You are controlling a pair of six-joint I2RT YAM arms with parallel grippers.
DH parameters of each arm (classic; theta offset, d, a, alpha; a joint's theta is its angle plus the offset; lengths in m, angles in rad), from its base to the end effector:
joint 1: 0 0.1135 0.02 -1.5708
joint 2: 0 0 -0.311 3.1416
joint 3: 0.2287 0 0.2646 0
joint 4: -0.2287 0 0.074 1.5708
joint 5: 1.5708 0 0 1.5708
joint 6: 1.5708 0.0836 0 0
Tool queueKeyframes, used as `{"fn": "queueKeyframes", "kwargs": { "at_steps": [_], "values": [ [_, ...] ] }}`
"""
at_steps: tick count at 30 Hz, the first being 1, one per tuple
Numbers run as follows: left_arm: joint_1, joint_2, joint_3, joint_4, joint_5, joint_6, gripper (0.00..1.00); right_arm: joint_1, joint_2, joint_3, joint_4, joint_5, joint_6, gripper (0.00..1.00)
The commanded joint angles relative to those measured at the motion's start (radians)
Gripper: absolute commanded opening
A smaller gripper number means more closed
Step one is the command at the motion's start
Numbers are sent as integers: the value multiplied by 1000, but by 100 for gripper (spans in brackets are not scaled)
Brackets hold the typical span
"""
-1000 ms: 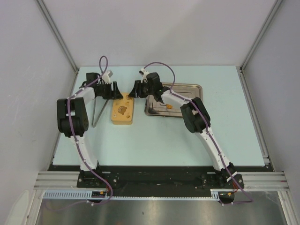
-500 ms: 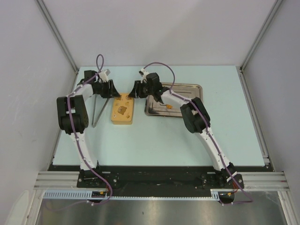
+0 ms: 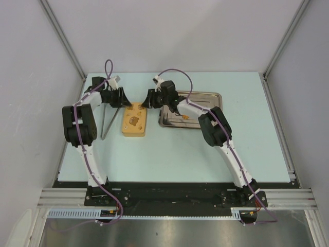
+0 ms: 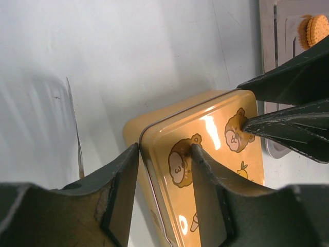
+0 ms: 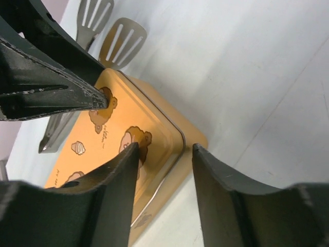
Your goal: Pack the cookies
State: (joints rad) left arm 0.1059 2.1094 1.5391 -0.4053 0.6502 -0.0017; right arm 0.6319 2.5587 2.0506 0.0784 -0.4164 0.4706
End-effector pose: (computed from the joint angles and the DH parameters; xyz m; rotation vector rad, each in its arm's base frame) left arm 0.5101 0.0033 0.1755 0.1193 2.4227 -0.7736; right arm 0.5213 0.4235 0.1490 -0.4581 2.0936 1.0960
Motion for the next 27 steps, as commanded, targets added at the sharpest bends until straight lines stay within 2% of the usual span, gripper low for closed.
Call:
{"fn": "queueKeyframes", "kwargs": {
  "at_steps": [1,5,10,27],
  "values": [
    [-9,11,-43,-53,-78,22,54,2,-57,-56,-103,53,-55,53],
    [-9,-15,-54,-46,-78,25,59,-3,-86,-75,-109,62,-69,59],
    [-9,-42,-69,-44,-70,19,64,-9,-115,-84,-127,65,-82,61],
    [-12,-189,-217,-35,-23,28,68,-3,-299,-251,-131,71,-134,61]
  ]
}}
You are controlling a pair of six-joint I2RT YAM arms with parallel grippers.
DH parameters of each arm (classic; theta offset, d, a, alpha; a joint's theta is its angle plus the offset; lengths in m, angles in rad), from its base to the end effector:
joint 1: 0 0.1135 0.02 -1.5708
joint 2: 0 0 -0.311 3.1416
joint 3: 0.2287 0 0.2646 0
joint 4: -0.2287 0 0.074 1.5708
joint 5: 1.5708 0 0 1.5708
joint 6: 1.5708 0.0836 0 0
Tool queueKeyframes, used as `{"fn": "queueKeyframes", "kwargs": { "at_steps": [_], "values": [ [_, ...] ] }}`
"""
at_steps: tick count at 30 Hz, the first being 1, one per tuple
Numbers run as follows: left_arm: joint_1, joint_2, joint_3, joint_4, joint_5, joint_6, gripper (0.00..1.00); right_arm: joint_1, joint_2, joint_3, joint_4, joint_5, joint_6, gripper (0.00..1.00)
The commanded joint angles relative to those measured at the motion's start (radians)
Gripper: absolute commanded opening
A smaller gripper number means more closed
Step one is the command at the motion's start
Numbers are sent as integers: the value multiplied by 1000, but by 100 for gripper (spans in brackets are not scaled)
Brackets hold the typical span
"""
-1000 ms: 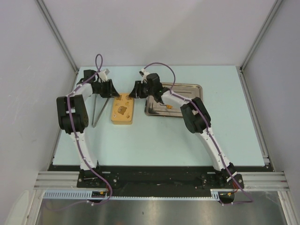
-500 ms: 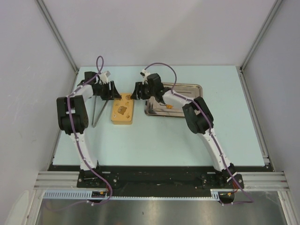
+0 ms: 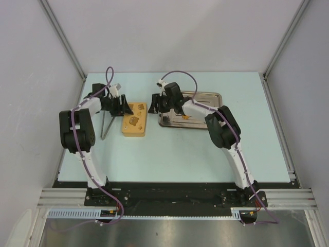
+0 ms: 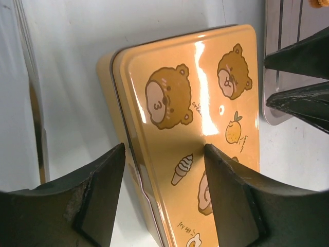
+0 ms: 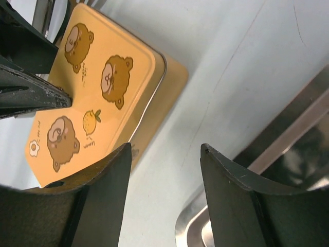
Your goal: Pack the cookies
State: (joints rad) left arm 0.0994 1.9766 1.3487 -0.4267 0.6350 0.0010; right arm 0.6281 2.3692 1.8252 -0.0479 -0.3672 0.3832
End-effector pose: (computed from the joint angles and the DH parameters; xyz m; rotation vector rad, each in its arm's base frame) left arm 0.4590 -0.0041 0.1735 0.0934 2.4991 -0.7847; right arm 0.4844 0.3889 0.1637 -0.5009 2.2292 0.9560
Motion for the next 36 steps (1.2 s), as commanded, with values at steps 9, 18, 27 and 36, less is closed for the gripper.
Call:
{"fn": "queueKeyframes", "kwargs": {
  "at_steps": [9,18,27,36],
  "values": [
    [-38,-76,-103,32,-3,13,68,-19,-254,-118,-58,59,-136,62],
    [-83,-67,-152,117,-3,-50,67,-97,-390,-207,-122,71,-181,62],
    [-90,-88,-200,166,-18,-99,66,-185,-508,-303,-161,73,-231,62],
    [-90,-128,-258,186,-43,-167,66,-241,-559,-334,-179,53,-245,62]
  ]
}}
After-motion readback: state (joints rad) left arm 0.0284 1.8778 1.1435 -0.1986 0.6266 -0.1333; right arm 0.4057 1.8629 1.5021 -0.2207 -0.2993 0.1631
